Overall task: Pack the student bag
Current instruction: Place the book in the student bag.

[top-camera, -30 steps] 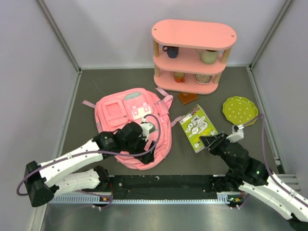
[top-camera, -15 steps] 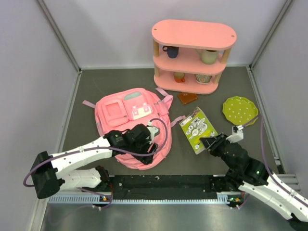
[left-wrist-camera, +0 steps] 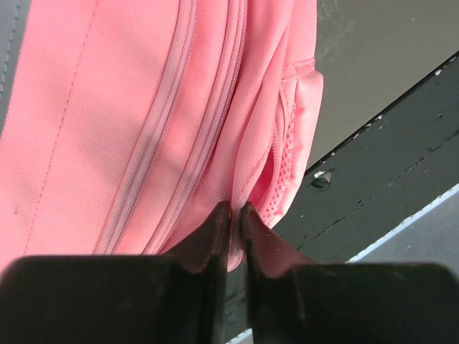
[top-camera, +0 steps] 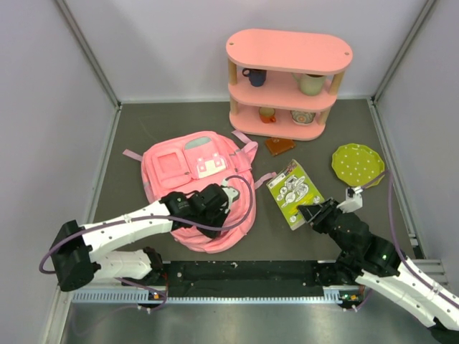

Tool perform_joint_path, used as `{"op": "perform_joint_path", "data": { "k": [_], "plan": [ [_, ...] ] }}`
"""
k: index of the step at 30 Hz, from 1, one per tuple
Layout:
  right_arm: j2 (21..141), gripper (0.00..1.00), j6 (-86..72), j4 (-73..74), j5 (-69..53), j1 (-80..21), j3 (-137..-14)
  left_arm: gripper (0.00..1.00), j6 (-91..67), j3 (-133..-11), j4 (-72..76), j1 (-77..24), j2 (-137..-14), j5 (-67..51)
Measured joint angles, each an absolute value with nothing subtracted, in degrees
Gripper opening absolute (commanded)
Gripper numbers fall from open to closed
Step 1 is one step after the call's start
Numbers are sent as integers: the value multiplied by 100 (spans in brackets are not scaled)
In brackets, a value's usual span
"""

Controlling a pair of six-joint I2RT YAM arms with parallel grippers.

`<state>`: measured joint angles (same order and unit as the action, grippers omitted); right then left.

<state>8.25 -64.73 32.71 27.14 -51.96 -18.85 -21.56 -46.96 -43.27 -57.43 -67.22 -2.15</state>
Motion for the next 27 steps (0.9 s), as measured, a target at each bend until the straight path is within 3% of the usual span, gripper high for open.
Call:
{"op": "perform_joint_path", "data": {
  "k": [1,17,27],
  "plan": [
    [821,0,-6475,3271,2711,-5196,-1883,0,-2161,-4716,-4333,-5743,-6702,-198],
    [242,0,-6567,3621,2530,-5194,-1868,0,-2663,-5118,-4460,-5767,-6001,897],
    [110,0,-6825,3977,1973,-5196,-1890,0,-2600,-6392,-3935,-5760,-5461,2106]
  ]
}}
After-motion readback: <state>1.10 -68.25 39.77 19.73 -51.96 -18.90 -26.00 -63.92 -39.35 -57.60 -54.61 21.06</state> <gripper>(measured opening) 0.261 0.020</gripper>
